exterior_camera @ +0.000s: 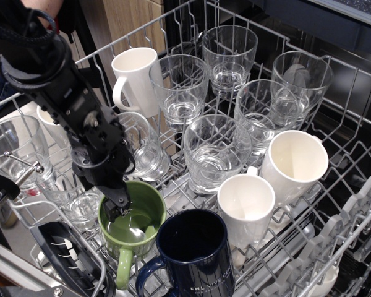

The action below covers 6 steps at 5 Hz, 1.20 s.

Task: Pick up green mug

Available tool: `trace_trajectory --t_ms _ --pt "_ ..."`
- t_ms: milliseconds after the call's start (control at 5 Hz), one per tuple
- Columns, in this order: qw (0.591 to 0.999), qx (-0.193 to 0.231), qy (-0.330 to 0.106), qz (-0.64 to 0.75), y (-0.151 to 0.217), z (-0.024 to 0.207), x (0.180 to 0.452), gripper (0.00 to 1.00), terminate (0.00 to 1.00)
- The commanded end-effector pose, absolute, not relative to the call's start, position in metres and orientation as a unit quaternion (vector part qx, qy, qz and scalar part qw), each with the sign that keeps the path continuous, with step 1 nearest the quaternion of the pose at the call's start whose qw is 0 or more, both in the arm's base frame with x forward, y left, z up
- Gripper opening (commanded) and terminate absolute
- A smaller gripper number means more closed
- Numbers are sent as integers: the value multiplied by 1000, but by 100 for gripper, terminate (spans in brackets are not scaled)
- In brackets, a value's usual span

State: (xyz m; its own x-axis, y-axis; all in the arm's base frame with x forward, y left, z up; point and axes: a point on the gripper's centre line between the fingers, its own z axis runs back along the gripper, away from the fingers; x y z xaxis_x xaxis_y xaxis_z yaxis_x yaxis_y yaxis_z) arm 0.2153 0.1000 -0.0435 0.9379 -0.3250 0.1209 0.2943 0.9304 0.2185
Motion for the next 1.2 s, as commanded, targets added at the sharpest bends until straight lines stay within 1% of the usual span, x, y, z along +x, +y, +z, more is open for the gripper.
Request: trace_trajectory --t_ms 0,200,400,600,1000 --pt "978 106 -106 -145 106 -49 227 100 0" --pt "982 97 -114 -118 104 -58 226 100 0" --pt "985 92 -111 -94 104 -63 235 0 0" --pt "985 87 -113 -99 106 -61 238 0 0" --pt "987 69 -109 -94 103 -49 231 0 0"
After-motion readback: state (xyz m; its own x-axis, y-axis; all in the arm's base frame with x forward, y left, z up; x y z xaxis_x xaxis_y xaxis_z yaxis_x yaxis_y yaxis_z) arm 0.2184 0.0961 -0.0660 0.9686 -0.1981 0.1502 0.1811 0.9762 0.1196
